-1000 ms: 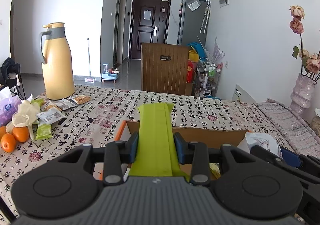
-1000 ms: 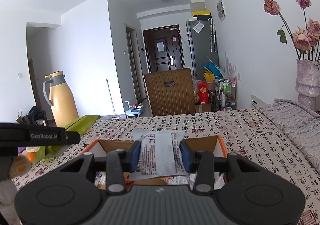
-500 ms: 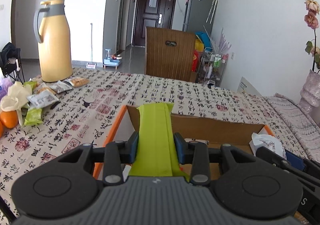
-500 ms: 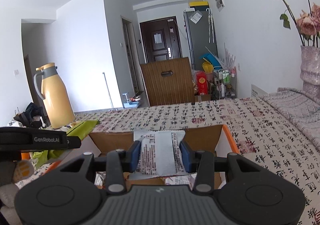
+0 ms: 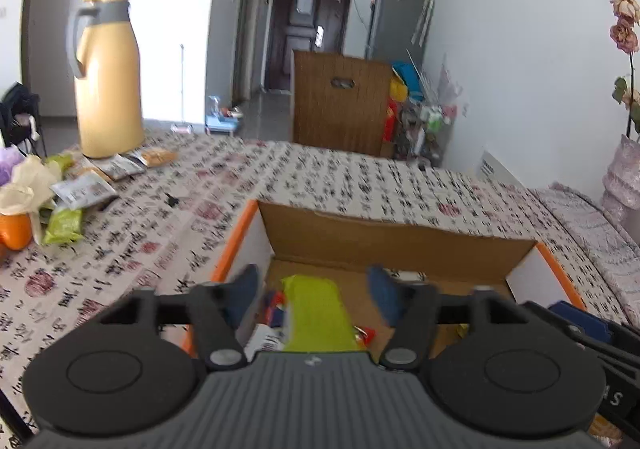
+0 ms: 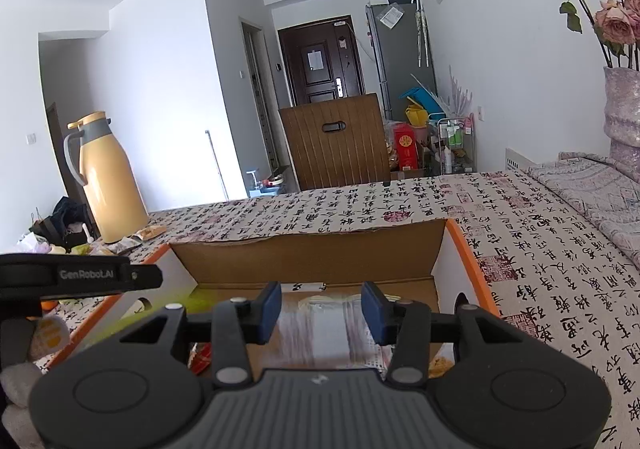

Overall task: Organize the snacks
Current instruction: 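Open both grippers to drop the packets into the box, then withdraw both tools from the box back over the loose packets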

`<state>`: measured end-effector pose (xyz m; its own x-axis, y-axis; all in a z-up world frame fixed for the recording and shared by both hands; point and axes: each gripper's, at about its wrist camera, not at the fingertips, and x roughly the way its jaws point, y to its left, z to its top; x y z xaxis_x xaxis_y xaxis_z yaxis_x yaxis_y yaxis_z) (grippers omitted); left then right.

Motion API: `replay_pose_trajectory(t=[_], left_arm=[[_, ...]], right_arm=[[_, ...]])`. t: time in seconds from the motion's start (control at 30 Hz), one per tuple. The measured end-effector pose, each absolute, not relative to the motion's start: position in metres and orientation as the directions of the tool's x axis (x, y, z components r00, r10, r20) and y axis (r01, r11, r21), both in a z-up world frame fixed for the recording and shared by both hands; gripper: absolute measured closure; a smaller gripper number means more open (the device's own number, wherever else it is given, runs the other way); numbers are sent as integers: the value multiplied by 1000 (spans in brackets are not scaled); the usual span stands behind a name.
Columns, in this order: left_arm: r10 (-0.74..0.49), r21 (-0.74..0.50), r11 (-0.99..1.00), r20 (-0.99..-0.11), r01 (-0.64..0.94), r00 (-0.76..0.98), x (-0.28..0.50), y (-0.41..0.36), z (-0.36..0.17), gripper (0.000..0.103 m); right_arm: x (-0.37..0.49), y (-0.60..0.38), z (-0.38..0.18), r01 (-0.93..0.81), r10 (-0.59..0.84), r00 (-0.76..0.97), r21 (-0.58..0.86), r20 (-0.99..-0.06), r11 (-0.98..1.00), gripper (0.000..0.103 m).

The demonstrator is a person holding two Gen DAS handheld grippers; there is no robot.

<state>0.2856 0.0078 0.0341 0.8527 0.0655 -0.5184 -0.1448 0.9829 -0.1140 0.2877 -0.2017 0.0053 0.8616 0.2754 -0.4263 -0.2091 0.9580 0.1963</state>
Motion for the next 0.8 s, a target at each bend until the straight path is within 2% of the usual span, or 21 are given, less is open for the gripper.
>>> replay_pose_trajectory(t=[0.03, 0.13, 0.2, 0.27, 0.33, 0.8], left_arm=[[72, -112, 982, -511, -150, 856, 285, 8, 35, 23], [97, -112, 979, -490, -173, 866, 281, 9, 38, 0], [108, -112, 977, -483, -183, 869, 280, 10, 40, 0], [105, -116, 976, -483, -182, 869, 280, 10, 41, 0], [104, -115, 977, -485, -181, 868, 280, 11, 41, 0], [117, -114, 975, -475, -192, 872, 272, 9, 50, 0]], right_arm=[[287, -202, 6, -210, 278, 862, 200, -423, 957, 54], [284, -205, 7, -200, 268, 872, 204, -408, 958, 31], [282, -206, 10, -197, 268, 879, 212, -395, 957, 19], [281, -208, 11, -190, 262, 885, 217, -384, 958, 3], [281, -210, 12, -183, 258, 889, 223, -378, 958, 0], [282, -212, 17, -158, 236, 893, 223, -383, 962, 0]])
